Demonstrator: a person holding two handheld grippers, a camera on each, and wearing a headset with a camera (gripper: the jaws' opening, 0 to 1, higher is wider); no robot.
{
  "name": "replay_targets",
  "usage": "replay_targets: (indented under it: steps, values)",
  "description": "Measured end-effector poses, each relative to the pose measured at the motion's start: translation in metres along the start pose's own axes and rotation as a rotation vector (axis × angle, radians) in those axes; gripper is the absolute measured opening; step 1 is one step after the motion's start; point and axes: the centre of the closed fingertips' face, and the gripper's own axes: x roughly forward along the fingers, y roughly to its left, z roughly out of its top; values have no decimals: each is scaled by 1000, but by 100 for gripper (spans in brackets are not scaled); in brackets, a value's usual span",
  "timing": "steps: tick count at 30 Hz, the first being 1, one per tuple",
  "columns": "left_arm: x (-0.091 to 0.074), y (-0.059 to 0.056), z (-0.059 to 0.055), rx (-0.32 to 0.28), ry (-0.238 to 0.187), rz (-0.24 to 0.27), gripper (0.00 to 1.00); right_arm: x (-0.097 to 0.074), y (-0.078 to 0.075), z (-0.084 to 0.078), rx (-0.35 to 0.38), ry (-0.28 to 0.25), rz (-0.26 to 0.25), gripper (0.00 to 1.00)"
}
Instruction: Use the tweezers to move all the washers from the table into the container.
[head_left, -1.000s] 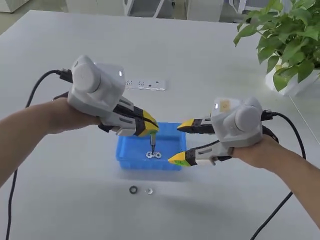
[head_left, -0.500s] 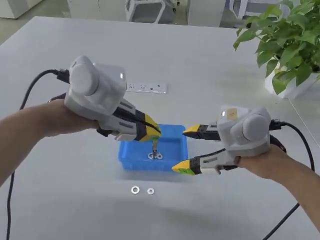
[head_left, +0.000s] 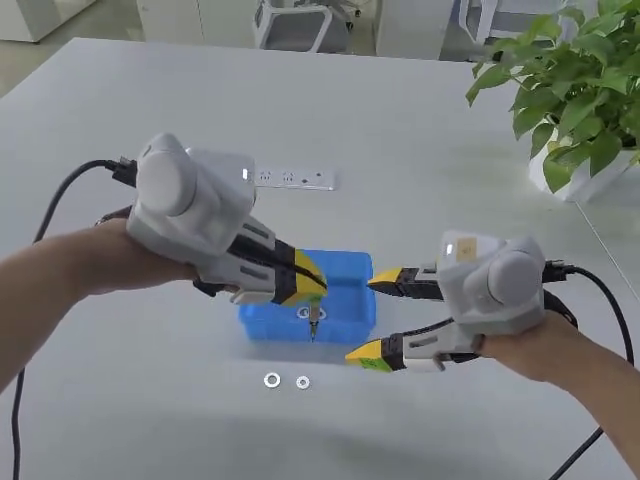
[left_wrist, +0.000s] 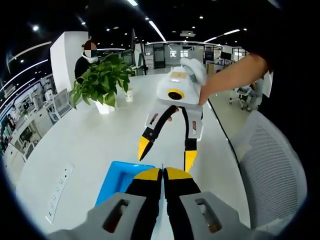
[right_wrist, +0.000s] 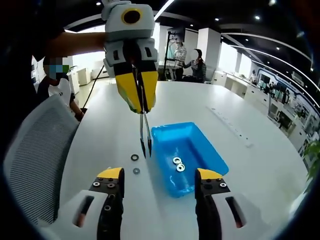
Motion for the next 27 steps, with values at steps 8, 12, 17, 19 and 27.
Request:
replay_targets:
  steps: [8,12,17,19,27]
  values:
    - [4,-9,-9,2,3,-11,5,0,7,-5,14,1,1,58]
    - [5,-12,-13,4,6,-17,5,0,10,-7,15,3,3,58]
    - [7,-15,-21,2,12,-23,5,1,14,-10,20,7,8,58]
    - [8,-17,-24,-1,14,-27,5,2,14,-12,20,9,9,58]
    - [14,-20,-33,-6,17,-39,5,2,18,-15,23,15,10,58]
